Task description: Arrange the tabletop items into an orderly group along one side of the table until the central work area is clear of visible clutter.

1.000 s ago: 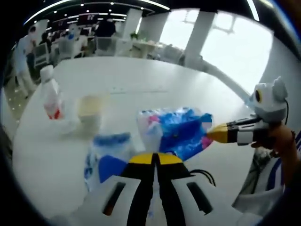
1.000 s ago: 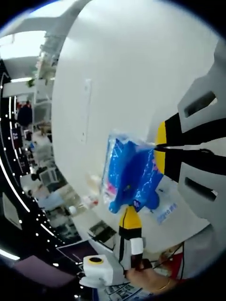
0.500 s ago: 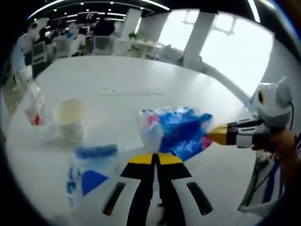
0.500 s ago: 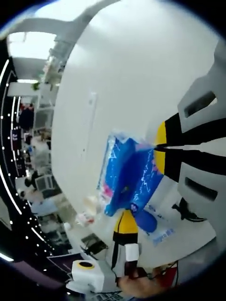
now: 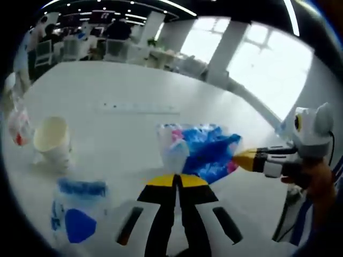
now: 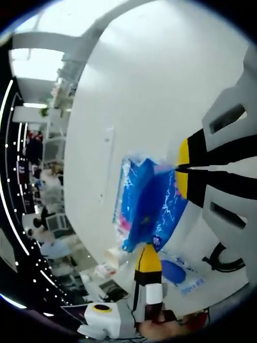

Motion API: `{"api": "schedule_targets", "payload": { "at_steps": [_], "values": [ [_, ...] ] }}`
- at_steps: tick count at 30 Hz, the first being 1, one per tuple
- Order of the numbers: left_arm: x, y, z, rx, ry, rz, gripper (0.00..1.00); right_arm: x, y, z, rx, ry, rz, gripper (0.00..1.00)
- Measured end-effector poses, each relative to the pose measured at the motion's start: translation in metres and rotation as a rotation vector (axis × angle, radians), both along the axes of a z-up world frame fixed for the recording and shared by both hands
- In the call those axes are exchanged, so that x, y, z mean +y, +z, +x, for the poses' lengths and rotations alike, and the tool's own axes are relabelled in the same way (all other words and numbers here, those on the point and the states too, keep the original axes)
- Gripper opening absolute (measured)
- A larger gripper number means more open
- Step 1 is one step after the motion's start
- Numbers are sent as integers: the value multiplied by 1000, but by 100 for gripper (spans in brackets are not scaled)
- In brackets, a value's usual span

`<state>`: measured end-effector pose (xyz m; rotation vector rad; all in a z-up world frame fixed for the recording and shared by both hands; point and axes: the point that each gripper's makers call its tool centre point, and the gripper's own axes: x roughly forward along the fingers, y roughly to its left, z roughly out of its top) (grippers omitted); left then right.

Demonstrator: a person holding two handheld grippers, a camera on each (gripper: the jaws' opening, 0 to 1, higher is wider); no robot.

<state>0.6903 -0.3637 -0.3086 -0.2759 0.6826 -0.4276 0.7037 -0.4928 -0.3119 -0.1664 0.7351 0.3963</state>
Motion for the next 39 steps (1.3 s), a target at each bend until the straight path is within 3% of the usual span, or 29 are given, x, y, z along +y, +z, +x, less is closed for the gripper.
{"api": "schedule_targets", "payload": {
  "at_steps": [20,30,39],
  "values": [
    [-49,-12,30,18,26,-116,0,-50,3,31,-25,-137,3,1],
    [-62,-25,46,29,46,-130,0,-61,-10,48,-19,-150,-12,1],
    [-70,-46,58,78,105,-167,0,-69,-24,61,-17,-155,-41,1]
  ]
}}
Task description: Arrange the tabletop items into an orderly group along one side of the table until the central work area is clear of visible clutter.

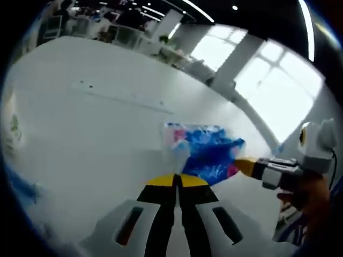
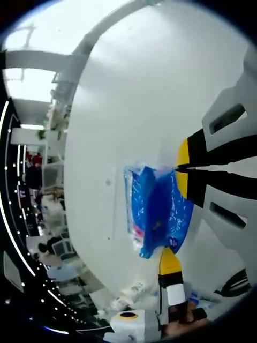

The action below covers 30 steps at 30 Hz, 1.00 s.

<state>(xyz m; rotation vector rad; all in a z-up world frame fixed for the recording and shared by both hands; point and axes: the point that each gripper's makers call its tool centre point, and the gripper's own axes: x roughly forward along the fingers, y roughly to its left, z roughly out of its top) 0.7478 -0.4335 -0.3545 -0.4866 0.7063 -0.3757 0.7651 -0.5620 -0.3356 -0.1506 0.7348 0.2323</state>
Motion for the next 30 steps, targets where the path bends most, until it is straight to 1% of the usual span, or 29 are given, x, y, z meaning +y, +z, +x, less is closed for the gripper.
{"api": "schedule_targets", "payload": {
  "at_steps": [2,5,7,9,10,11,13,16,18,21,24,26,27,30],
  "values": [
    [-2,-3,2,3,2,-5,0,-2,-3,2,1,9,-22,1],
    [-3,-7,3,4,2,6,0,-3,-10,3,14,15,-20,1],
    [-1,-10,7,-3,10,28,0,-2,-13,7,10,12,18,1],
    [-1,-14,8,9,17,19,0,-3,-18,9,21,10,30,1],
    [-1,-16,8,21,30,14,0,-3,-20,9,27,0,49,1],
    [0,-17,9,17,39,20,0,-2,-22,10,31,-13,78,1],
    [-2,-18,10,16,36,25,0,-5,-24,12,32,-15,76,1],
    [-4,-19,9,25,39,17,0,-7,-30,12,48,-41,95,1],
    [-5,-23,10,26,42,26,0,-7,-34,13,51,-50,104,1],
    [-8,-27,10,28,33,33,0,-9,-36,15,45,-53,88,1],
    [-8,-33,9,37,28,48,0,-9,-41,14,62,-47,81,1],
    [-7,-34,10,28,25,71,0,-9,-43,13,69,-45,87,1],
    [-7,-33,12,15,25,73,0,-9,-44,13,63,-47,88,1],
    [-8,-33,13,2,18,87,0,-9,-46,16,61,-41,76,1]
  ]
}}
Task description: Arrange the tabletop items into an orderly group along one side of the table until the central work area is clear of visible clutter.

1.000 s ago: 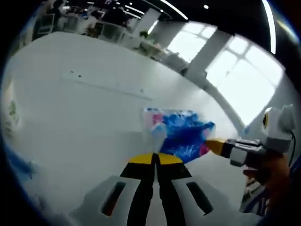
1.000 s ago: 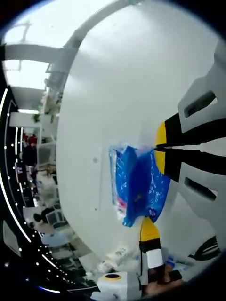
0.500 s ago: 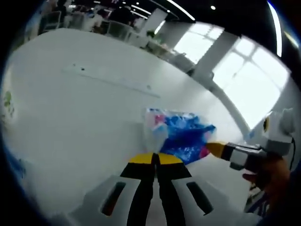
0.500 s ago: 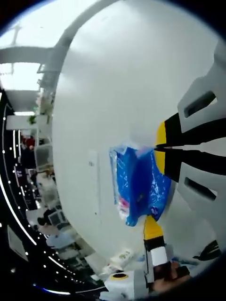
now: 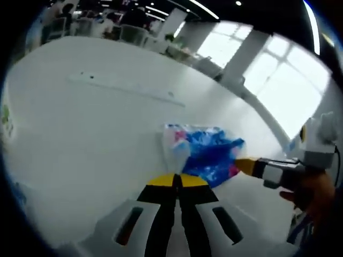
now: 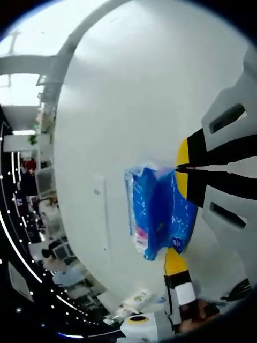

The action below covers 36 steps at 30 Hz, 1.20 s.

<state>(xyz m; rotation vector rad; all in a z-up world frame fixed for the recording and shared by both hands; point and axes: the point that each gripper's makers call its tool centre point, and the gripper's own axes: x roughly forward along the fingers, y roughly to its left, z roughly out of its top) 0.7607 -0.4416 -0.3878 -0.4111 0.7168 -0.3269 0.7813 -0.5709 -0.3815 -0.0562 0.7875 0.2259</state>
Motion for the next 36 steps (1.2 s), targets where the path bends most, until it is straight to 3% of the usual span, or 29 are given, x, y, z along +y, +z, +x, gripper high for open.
{"api": "schedule_targets", "payload": {
  "at_steps": [9,15,21,23,27,30,36],
  "values": [
    [0,0,3,-5,9,1,0,-1,-7,1,5,45,-68,2],
    [-1,2,3,-64,-13,74,0,2,-9,2,4,71,-134,3],
    [0,2,3,-60,-18,71,0,0,-10,3,5,61,-133,3],
    [1,3,3,-72,-26,89,2,0,-9,4,2,60,-130,4],
    [2,6,5,-84,-34,117,7,0,-2,4,-21,102,-199,6],
    [5,7,6,-89,-42,135,14,-1,2,5,-22,91,-172,9],
    [9,15,4,-87,-48,122,21,-6,13,8,-55,65,-157,27]
  ]
}}
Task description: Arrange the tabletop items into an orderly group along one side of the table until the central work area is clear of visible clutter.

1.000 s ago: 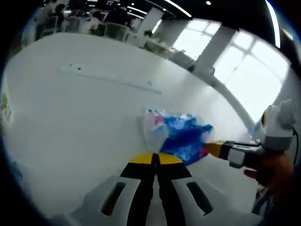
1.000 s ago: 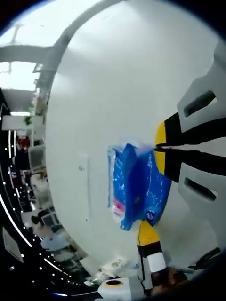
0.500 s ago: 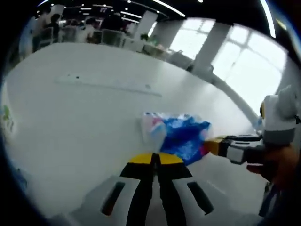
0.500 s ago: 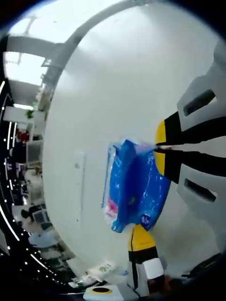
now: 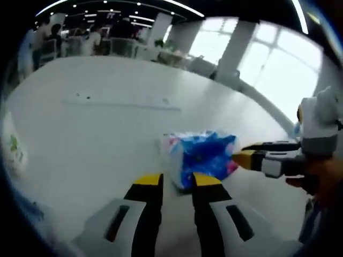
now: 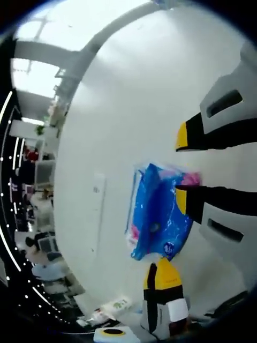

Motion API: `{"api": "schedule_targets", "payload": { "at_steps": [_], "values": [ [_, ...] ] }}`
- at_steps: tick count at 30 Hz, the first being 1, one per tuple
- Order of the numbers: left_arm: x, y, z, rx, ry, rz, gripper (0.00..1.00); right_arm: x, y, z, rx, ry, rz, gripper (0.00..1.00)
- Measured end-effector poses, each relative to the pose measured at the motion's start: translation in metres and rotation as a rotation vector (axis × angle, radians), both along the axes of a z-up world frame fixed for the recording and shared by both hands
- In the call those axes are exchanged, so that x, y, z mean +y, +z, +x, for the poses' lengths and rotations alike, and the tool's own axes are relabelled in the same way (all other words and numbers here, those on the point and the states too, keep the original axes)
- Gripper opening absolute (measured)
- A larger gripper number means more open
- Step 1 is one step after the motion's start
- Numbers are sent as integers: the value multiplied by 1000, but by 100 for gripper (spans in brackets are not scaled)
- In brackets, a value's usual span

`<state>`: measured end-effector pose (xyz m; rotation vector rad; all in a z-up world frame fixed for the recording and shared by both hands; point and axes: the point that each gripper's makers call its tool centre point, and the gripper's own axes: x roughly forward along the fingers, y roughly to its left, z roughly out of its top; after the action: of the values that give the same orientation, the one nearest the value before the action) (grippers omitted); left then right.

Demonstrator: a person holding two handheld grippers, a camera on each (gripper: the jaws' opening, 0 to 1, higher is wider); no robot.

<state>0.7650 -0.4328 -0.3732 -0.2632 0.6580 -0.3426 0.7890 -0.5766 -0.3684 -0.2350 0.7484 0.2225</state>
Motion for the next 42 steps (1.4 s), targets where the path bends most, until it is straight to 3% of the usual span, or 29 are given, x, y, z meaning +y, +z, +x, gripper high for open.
{"api": "schedule_targets", "payload": {
  "at_steps": [5,15,18,22,25,27,29,42],
  "values": [
    [5,15,0,-31,10,6,33,-2,13,0,-33,-25,40,45],
    [16,48,-16,-95,10,-1,53,19,38,-23,-6,31,141,62],
    [23,54,-22,-93,21,6,64,37,47,-32,7,64,253,72],
    [32,61,-29,-90,32,-6,77,42,58,-39,-6,112,239,85],
    [44,66,-36,-99,51,4,87,49,70,-42,-32,124,269,95],
    [51,71,-40,-106,70,-4,93,52,77,-43,-55,147,248,98],
    [57,80,-42,-154,68,27,99,56,83,-46,-58,168,237,99],
    [75,107,-72,-167,41,34,99,87,104,-67,-38,260,321,99]
  ]
}}
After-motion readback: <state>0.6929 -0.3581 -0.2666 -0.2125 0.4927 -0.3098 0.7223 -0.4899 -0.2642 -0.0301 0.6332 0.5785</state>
